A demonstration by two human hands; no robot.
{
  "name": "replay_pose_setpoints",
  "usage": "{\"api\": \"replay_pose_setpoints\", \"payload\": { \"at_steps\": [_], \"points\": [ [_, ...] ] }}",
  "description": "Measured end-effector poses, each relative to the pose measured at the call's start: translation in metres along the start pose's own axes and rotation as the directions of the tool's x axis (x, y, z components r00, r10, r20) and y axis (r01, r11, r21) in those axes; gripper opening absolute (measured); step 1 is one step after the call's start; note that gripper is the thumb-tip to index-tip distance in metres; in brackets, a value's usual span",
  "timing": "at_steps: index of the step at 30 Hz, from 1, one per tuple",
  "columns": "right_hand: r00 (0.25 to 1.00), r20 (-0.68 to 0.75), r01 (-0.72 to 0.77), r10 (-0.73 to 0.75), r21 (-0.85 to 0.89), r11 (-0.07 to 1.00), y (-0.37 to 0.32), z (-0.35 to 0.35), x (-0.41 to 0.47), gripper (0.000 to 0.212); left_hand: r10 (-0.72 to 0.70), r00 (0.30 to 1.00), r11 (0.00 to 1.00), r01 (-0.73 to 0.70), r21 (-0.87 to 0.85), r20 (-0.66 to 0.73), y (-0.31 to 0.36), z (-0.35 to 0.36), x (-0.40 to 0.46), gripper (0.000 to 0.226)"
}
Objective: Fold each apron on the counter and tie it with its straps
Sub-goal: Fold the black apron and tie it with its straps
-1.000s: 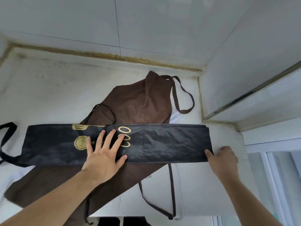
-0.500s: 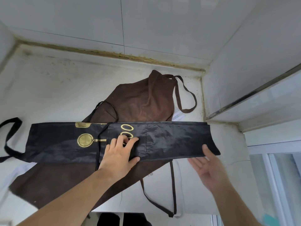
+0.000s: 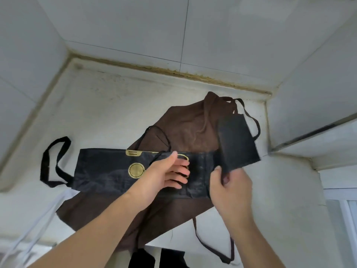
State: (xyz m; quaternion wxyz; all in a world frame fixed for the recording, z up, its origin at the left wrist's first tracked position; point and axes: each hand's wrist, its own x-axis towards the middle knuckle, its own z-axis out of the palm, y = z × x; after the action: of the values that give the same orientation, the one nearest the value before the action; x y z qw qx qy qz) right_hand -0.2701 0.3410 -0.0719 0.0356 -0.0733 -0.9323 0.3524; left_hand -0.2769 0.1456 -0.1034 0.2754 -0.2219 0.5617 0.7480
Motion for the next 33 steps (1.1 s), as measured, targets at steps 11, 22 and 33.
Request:
{"api": "replay_pose_setpoints", "payload": {
  "at_steps": [11,22,33],
  "points": [
    [0.833,0.459,0.508,-0.308,-0.417,0.753,-0.013,0.114,-0.058,0.092,-0.018,0.907,0.922,0.178,0.343,-0.422,-0.01,-0.115,-0.039,0.033],
    [0.862,0.234,-0.475,0.449,0.066,0.878,0.012,0.093,-0.046,0.012,0.113,0.891,0.843,0.149,0.517,-0.44,-0.022,-0.156,-0.052,0.03],
    [0.963,0.194,-0.179,0.187,-0.056,0.982,0.01,0.086,-0.046,0.039,0.185,0.805,0.807,0.203,0.555,-0.563,-0.028,-0.174,-0.064,0.027]
  ]
}}
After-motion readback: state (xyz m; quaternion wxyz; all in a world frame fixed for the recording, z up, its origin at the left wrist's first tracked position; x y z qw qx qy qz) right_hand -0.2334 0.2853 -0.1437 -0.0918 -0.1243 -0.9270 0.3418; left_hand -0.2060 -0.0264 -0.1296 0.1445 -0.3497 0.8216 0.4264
